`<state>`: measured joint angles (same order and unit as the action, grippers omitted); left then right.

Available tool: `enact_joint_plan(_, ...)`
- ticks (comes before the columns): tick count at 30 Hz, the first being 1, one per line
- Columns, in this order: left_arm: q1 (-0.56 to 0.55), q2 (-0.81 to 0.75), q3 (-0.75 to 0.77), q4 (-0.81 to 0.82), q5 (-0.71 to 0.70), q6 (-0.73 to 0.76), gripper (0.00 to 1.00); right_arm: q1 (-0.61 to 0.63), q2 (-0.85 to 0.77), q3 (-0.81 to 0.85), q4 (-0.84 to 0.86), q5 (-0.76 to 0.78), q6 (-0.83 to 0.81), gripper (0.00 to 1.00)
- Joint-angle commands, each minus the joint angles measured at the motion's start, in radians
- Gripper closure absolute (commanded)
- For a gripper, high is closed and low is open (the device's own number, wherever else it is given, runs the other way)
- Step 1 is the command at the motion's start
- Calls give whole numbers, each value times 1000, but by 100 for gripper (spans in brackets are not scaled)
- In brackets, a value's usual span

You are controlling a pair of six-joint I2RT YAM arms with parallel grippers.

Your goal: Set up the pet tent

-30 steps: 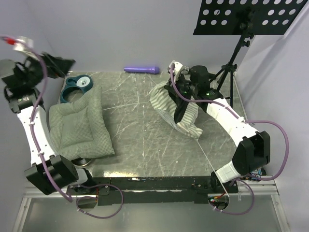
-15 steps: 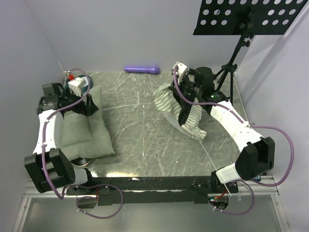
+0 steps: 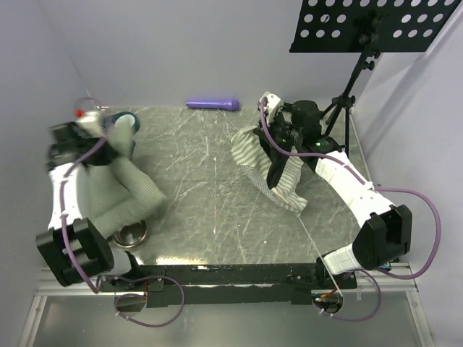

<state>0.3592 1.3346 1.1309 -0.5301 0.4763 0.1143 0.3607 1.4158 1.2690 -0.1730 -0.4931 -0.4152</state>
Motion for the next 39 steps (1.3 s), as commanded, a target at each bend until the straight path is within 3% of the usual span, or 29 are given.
enact_joint_plan(1, 222, -162, 125, -83, 232, -5, 99, -5, -46, -8, 67, 50, 19, 100)
enact_joint_plan(5, 300, -176, 159, -194, 185, 64, 99, -3, -51, -19, 70, 51, 53, 100)
enact_joint_plan(9, 300, -155, 57, -160, 198, 56, 99, -3, -72, -20, 95, -1, 101, 100)
enact_joint_plan(11, 256, -131, 9, -105, 249, 16, 99, -2, -86, -17, 107, -39, 122, 100)
enact_joint_plan(15, 107, -42, -45, -27, 208, -25, 99, 0, -106, 4, 128, -88, 165, 100)
enact_joint_plan(16, 100, -20, -62, 20, 217, -51, 94, 0, -109, 10, 129, -96, 170, 100)
enact_joint_plan(19, 156, 40, -49, 83, 381, -161, 27, 0, -118, 30, 119, -114, 181, 100)
enact_joint_plan(21, 223, -19, -98, 268, 546, -304, 2, 0, -124, 41, 115, -107, 190, 100)
enact_joint_plan(24, 230, -162, -202, 642, 671, -500, 0, 0, -129, 52, 110, -96, 216, 100)
enact_joint_plan(27, 187, -218, -330, 1041, 723, -826, 0, 0, -133, 67, 115, -90, 249, 100)
enact_joint_plan(29, 156, -232, -419, 1337, 694, -1070, 0, 0, -129, 85, 119, -84, 283, 100)
enact_joint_plan(31, 120, -236, -479, 1587, 603, -1212, 0, -2, -121, 115, 115, -82, 300, 100)
enact_joint_plan(36, -52, -236, -438, 1593, 467, -1199, 2, 4, -101, 171, 87, -87, 329, 100)
enact_joint_plan(39, -138, -207, -401, 1590, 365, -1193, 8, 15, -97, 185, 86, -98, 331, 100)
